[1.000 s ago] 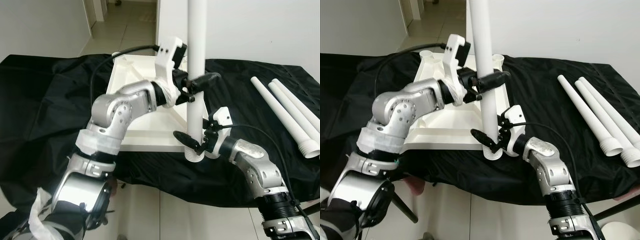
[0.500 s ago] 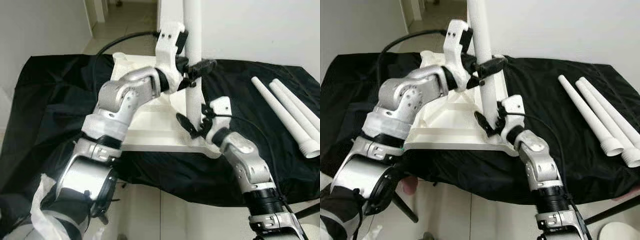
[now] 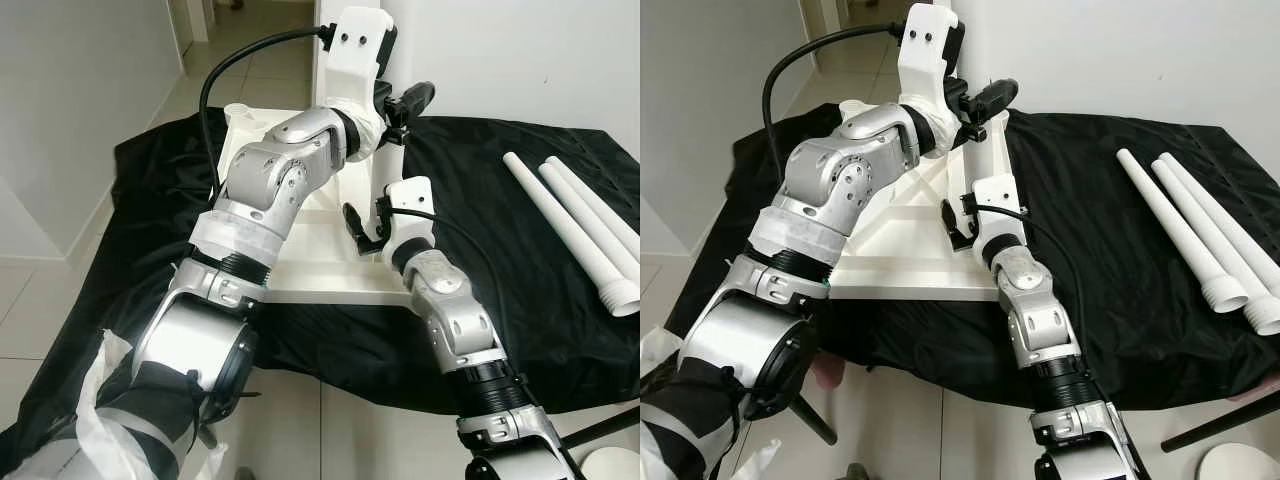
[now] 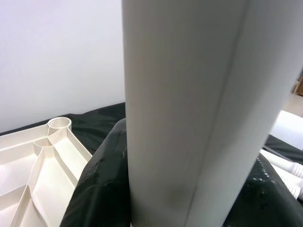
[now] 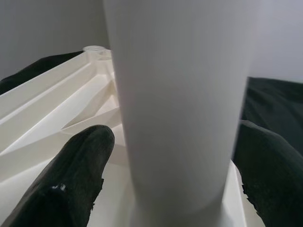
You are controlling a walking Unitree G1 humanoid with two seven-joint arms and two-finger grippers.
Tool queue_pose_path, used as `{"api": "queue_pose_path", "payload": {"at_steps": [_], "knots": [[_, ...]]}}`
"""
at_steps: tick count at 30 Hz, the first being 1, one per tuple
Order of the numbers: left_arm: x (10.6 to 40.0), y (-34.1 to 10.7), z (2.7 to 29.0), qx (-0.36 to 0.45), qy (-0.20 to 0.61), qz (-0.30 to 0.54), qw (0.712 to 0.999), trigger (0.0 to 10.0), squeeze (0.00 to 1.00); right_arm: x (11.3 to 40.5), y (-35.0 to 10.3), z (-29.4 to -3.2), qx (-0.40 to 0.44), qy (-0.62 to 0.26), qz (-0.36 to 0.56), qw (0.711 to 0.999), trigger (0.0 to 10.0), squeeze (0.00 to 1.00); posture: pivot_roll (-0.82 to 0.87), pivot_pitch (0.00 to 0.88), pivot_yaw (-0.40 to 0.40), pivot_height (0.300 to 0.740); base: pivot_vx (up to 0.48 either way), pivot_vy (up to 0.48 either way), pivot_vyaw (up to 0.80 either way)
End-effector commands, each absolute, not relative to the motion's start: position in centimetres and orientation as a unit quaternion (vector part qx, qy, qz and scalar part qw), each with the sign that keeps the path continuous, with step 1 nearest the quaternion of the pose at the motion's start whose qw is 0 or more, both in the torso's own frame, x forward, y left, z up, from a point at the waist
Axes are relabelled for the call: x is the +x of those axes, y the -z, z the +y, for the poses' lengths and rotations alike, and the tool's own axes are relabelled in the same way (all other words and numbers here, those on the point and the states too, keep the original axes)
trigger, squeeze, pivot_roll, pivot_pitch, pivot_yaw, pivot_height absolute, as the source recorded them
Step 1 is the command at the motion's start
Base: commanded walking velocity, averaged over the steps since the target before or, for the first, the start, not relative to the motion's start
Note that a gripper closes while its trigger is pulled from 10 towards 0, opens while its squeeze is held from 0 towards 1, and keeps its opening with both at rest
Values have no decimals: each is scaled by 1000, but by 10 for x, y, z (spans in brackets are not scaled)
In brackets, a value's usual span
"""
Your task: Building children table
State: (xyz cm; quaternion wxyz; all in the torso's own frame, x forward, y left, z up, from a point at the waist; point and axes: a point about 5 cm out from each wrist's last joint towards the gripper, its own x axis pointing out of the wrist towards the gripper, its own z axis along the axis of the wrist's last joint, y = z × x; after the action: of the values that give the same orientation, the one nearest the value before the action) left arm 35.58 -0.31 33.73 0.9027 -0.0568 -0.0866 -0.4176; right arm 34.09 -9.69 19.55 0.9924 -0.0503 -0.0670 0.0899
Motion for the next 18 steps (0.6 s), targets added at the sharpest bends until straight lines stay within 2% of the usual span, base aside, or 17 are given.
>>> {"api": "queue_pose_path", "payload": {"at_steps": [1, 7, 8, 9, 10, 16, 17, 18], "knots": [[356, -347, -4, -56, 403, -104, 908, 10000, 0, 343, -197, -99, -53, -77, -69, 993, 10000, 0, -4, 31, 22, 740, 0, 0, 0], [354, -347, -9, -58, 404, -106, 907, 10000, 0, 345, -202, -101, -72, -51, -81, 993, 10000, 0, -2, 32, 22, 740, 0, 0, 0], [354, -347, -10, -58, 405, -106, 906, 10000, 0, 345, -202, -101, -71, -51, -82, 993, 4745, 0, -4, 31, 23, 740, 0, 0, 0], [353, -347, -11, -58, 406, -106, 906, 10000, 0, 346, -202, -102, -71, -51, -83, 993, 4745, 0, -4, 31, 23, 740, 0, 0, 0], [353, -347, -11, -59, 407, -106, 905, 10000, 0, 346, -202, -102, -72, -52, -83, 993, 4235, 0, -4, 31, 24, 740, 0, 0, 0], [351, -348, -14, -61, 414, -107, 902, 10000, 0, 348, -203, -102, -82, -50, -85, 992, 4549, 0, -5, 30, 26, 740, 0, 0, 0], [351, -348, -14, -60, 415, -107, 902, 10000, 0, 349, -203, -102, -84, -49, -84, 992, 2196, 0, -1, 30, 24, 740, 0, 0, 0], [351, -348, -14, -60, 415, -107, 902, 10000, 0, 349, -203, -102, -84, -49, -84, 992, 2196, 0, -1, 30, 24, 740, 0, 0, 0]]}}
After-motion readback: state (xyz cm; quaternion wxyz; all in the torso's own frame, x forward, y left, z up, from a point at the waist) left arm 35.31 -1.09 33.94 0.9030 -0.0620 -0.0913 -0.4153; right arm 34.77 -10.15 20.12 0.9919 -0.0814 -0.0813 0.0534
